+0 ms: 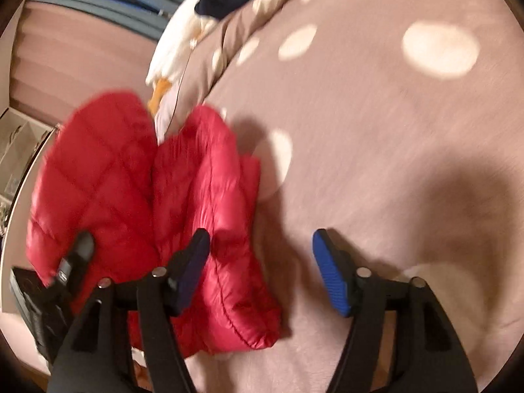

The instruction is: Fold large clothes

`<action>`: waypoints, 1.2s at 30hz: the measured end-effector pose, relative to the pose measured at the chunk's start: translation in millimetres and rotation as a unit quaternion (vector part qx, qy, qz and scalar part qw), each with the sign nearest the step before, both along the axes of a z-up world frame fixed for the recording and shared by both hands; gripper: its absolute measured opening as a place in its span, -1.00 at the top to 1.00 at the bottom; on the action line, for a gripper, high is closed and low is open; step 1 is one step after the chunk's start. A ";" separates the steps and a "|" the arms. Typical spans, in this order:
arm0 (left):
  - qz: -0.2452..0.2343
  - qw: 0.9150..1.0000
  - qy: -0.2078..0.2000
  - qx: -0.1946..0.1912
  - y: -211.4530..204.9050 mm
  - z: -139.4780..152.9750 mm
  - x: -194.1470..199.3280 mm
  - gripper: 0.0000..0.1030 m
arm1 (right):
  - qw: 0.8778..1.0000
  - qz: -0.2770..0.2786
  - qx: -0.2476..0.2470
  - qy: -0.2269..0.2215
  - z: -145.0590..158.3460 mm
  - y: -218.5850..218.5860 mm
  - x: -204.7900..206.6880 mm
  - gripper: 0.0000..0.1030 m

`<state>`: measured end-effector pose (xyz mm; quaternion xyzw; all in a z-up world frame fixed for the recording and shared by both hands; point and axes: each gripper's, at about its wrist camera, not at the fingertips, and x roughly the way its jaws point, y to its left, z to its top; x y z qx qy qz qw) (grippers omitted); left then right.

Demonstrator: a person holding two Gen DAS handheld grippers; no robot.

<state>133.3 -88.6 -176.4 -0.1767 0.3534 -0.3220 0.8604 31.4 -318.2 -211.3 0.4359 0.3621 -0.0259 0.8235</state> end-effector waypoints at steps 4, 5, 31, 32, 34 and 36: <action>-0.001 1.000 0.000 0.002 -8.0 7.6 -1.4 -0.53 | 0.999 -0.010 0.008 -0.040 22.3 -7.5 -7.6 -0.43; -0.002 1.000 -0.001 0.004 -6.6 8.7 -1.4 -0.53 | 0.998 -0.002 0.019 -0.061 31.8 -6.6 -7.3 -0.53; -0.028 0.996 0.071 -0.042 31.3 29.7 -23.2 -0.54 | 0.981 0.164 -0.055 -0.087 82.8 91.3 58.2 0.21; -0.030 0.995 0.073 -0.056 37.7 33.7 -25.3 -0.54 | 0.982 0.161 -0.051 -0.086 81.9 89.6 56.5 0.23; -0.018 0.994 0.072 -0.084 54.6 42.6 -27.9 -0.54 | 0.984 0.149 -0.059 -0.079 79.2 85.0 52.4 0.26; 0.010 0.993 0.062 -0.100 69.5 49.2 -28.0 -0.54 | 0.986 0.138 -0.060 -0.072 75.5 80.4 49.5 0.26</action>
